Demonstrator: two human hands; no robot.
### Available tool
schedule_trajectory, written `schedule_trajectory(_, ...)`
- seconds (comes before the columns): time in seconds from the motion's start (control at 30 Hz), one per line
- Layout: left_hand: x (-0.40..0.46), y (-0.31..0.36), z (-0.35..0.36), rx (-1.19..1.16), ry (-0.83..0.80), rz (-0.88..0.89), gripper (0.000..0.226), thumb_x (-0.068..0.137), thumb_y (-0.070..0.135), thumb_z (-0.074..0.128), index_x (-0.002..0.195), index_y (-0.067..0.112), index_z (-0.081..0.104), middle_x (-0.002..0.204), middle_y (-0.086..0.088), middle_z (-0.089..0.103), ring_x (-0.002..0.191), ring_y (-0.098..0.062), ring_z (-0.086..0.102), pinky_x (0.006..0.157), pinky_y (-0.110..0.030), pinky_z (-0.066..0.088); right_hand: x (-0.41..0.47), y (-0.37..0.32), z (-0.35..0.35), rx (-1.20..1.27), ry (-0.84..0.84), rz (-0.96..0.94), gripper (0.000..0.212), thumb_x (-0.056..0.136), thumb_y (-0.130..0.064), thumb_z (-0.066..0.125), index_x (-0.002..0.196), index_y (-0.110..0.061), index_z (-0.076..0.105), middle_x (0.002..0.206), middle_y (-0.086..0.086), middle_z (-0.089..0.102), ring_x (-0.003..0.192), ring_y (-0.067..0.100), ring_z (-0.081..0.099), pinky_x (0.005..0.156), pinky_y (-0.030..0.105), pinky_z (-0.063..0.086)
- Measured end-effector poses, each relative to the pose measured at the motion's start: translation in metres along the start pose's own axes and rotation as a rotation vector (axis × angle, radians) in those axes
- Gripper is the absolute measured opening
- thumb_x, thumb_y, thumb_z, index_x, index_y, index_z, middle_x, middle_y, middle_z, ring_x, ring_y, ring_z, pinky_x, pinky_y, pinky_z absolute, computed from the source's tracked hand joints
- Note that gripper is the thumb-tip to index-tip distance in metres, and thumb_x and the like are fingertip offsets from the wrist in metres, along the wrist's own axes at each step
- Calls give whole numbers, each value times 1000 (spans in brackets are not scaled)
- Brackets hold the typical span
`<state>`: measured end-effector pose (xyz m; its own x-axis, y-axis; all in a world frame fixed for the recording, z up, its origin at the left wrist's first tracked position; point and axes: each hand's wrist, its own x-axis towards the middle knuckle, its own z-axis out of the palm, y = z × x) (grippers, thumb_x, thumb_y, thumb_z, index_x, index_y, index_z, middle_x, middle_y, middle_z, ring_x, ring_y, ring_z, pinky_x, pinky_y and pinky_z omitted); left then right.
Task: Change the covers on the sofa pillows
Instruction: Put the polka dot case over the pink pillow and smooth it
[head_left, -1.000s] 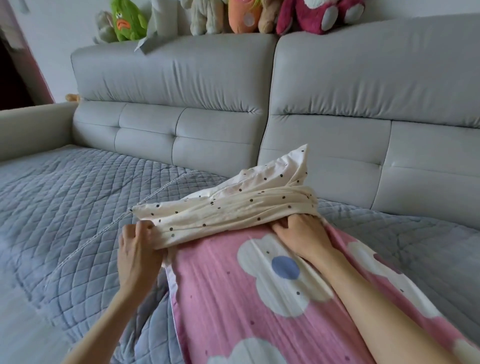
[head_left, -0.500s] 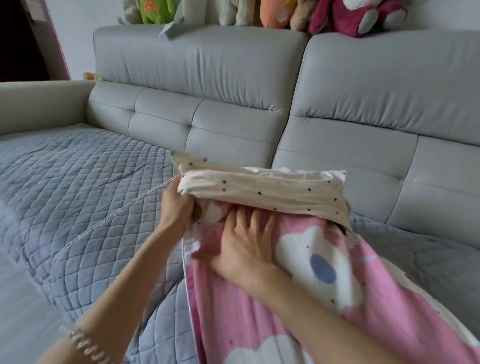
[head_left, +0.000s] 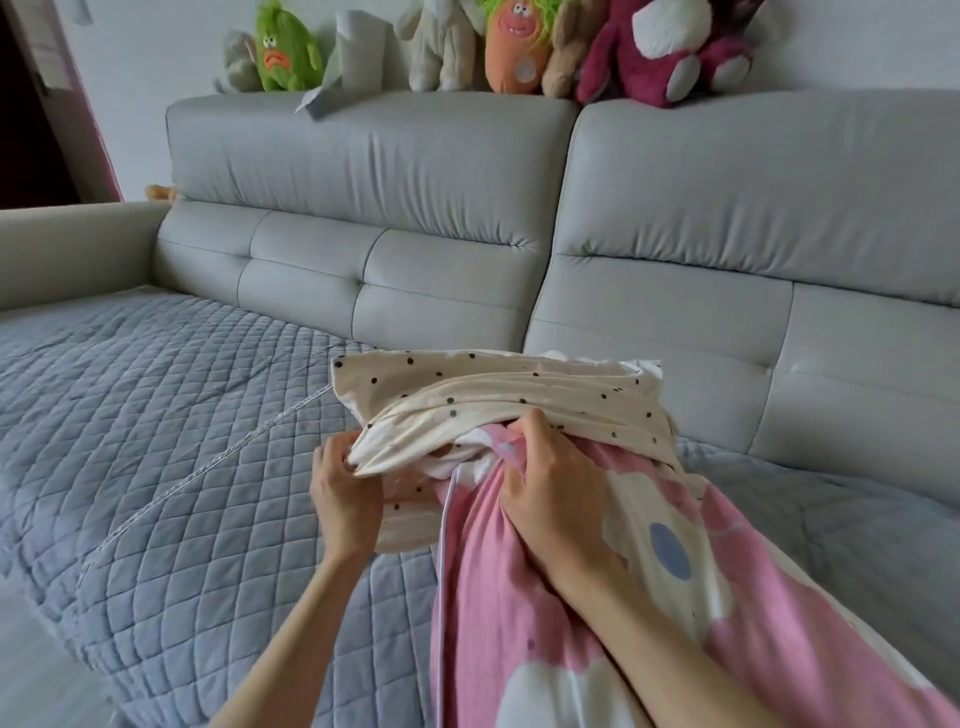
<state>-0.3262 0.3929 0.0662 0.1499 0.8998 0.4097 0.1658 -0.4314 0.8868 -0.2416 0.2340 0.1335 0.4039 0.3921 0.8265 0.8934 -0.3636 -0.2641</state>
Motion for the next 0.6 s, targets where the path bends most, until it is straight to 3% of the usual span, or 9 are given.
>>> schedule_trajectory(0.07,-1,17,13,-313,-45,-196,9,75,14,57,84,15,58,84,-8,57,82,-29,55,67,-34,40,3,2,-8,40,37,38,38,60,4,63,80,-17,39,57,-3,56,48,19,57,46,16,23)
schedule_trajectory(0.13,-3,41,23,-649,-152,-351,10,73,16,56,82,19,59,77,-3,58,72,-22,54,61,-32,43,9,9,-19,85,112,45,17,71,-8,45,81,-18,36,55,-5,51,45,16,53,47,14,21)
schedule_trajectory(0.2,-5,61,32,-783,-276,-327,7,71,17,61,76,18,57,66,4,57,61,-15,50,51,-25,44,20,24,-34,128,181,82,8,77,-21,41,83,-15,43,55,-2,53,46,20,53,47,22,23)
schedule_trajectory(0.23,-5,69,35,-738,-328,-209,12,67,21,64,76,18,56,66,5,58,60,-14,52,50,-24,46,28,35,-42,130,218,103,16,77,-23,41,83,-10,49,56,3,57,48,26,56,48,26,25)
schedule_trajectory(0.3,-3,79,45,-415,-405,136,22,69,23,66,86,14,56,73,2,64,66,-16,60,59,-28,48,41,57,-59,125,310,148,32,76,-25,40,81,2,55,62,14,62,52,33,60,51,31,24)
schedule_trajectory(0.37,0,81,60,-41,-397,380,25,75,16,65,94,5,53,75,-8,66,69,-30,62,60,-36,44,50,72,-75,131,393,178,32,75,-25,38,83,1,54,61,16,58,54,36,58,52,26,16)
schedule_trajectory(0.43,0,86,72,59,-361,408,24,80,7,63,102,3,53,76,-8,68,73,-35,62,61,-38,44,55,76,-85,152,451,168,16,74,-24,37,85,-16,47,60,5,49,56,26,50,53,21,15)
schedule_trajectory(0.53,-28,98,73,-234,-463,198,28,84,2,59,107,18,62,90,16,67,91,-15,64,76,-29,49,57,74,-86,190,483,204,10,76,-25,37,86,-21,38,65,-2,45,70,25,45,57,20,21)
schedule_trajectory(0.6,-58,103,65,-374,-577,151,21,80,12,63,96,25,67,89,18,70,90,-1,64,75,-21,50,51,70,-80,204,471,245,11,76,-25,36,86,-22,37,64,2,52,66,25,47,58,26,27)
